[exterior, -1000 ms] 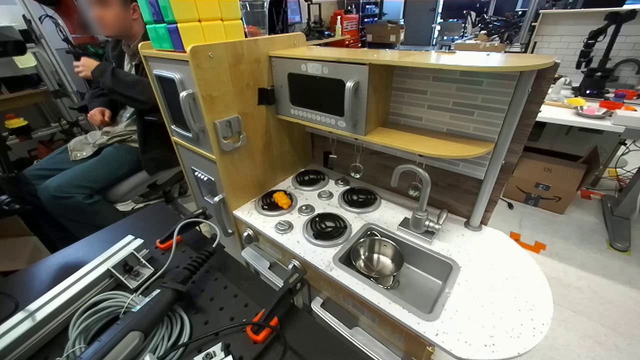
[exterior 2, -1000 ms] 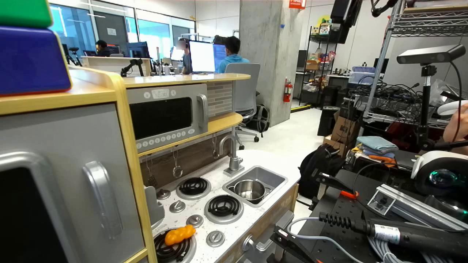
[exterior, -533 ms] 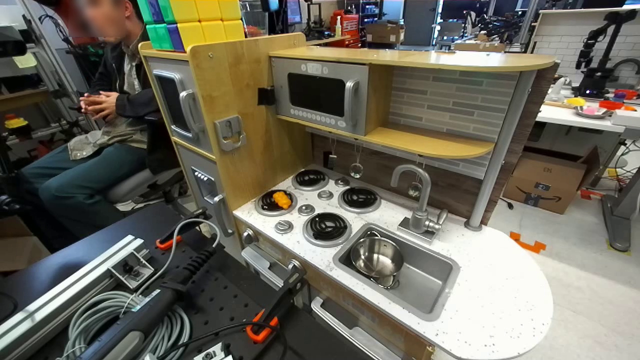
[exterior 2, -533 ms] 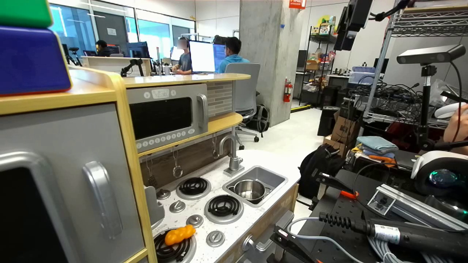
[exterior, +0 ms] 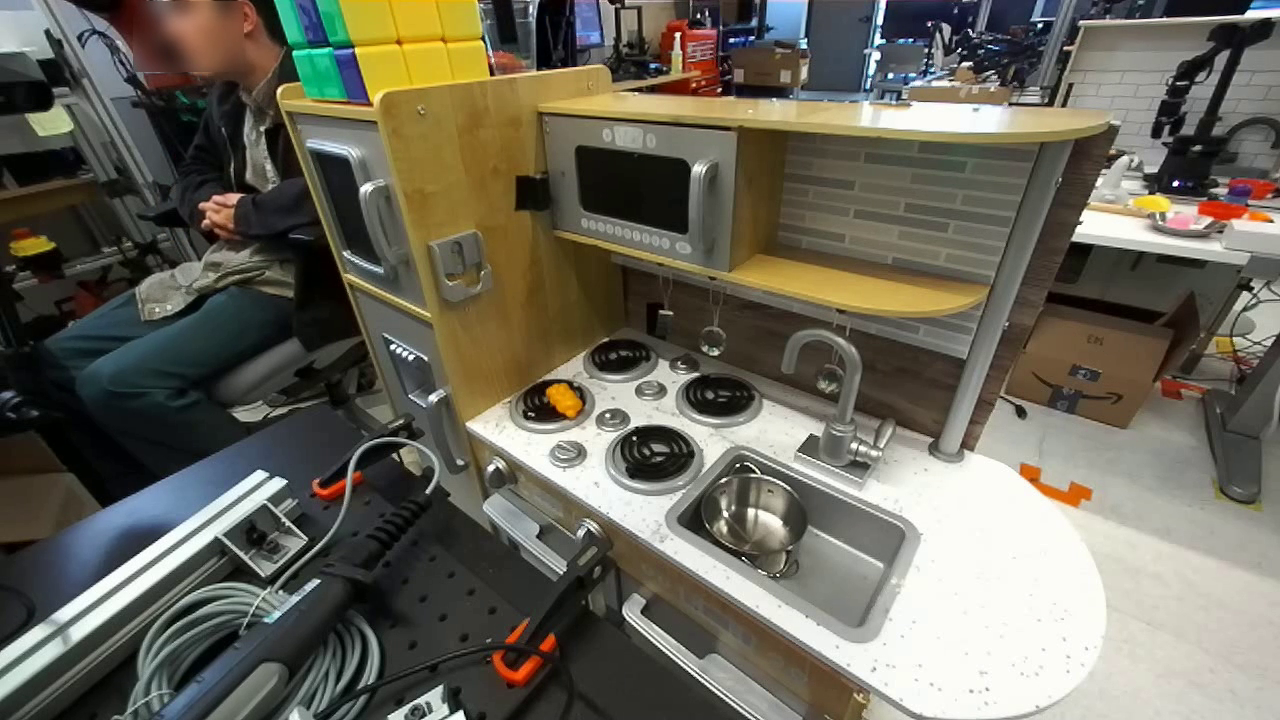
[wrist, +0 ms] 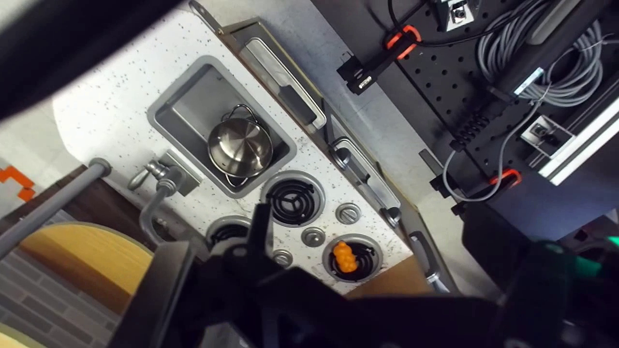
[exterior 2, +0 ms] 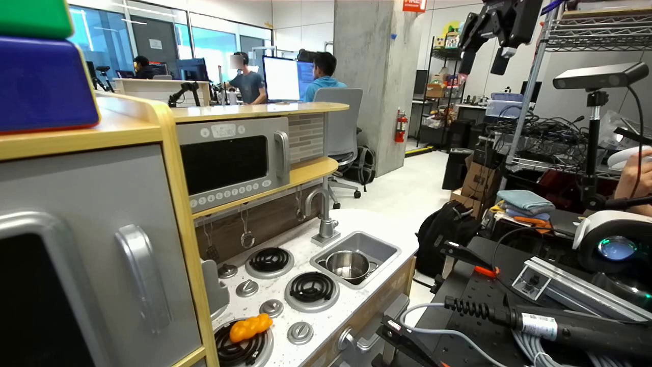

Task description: Put the orange object in the pot in the sink

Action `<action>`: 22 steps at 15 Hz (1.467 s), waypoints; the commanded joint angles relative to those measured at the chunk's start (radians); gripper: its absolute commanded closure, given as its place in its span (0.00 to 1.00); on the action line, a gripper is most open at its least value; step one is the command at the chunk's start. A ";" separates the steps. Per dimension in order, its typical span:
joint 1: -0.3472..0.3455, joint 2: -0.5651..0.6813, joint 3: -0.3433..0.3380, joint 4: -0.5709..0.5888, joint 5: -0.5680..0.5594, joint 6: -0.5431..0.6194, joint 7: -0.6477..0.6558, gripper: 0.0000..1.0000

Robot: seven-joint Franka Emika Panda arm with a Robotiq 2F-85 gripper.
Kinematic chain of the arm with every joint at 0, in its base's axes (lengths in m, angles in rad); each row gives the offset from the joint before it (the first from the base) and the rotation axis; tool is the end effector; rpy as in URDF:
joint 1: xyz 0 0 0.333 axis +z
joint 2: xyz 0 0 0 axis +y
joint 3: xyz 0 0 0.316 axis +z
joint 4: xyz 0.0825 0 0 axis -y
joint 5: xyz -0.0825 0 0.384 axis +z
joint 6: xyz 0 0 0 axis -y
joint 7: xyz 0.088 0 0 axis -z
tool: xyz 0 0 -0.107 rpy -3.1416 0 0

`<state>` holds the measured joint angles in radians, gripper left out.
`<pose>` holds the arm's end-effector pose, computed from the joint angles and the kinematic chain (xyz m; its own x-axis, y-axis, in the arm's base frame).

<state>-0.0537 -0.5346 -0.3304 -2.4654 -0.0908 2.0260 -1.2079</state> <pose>0.3671 -0.1616 0.4785 0.6180 0.7794 0.1030 0.7802 -0.6241 0.0412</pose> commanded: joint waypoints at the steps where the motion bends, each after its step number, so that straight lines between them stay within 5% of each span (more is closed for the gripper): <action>1: -0.013 0.003 0.015 0.000 0.019 -0.012 -0.051 0.00; 7: 0.009 0.039 0.002 -0.020 0.072 0.018 -0.073 0.00; 11: 0.048 0.150 0.051 -0.066 0.129 0.066 -0.035 0.00; 22: 0.159 0.642 0.322 -0.086 0.267 0.763 0.261 0.00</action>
<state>0.1061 -0.0236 -0.0609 -2.6027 0.1547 2.6726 -1.0085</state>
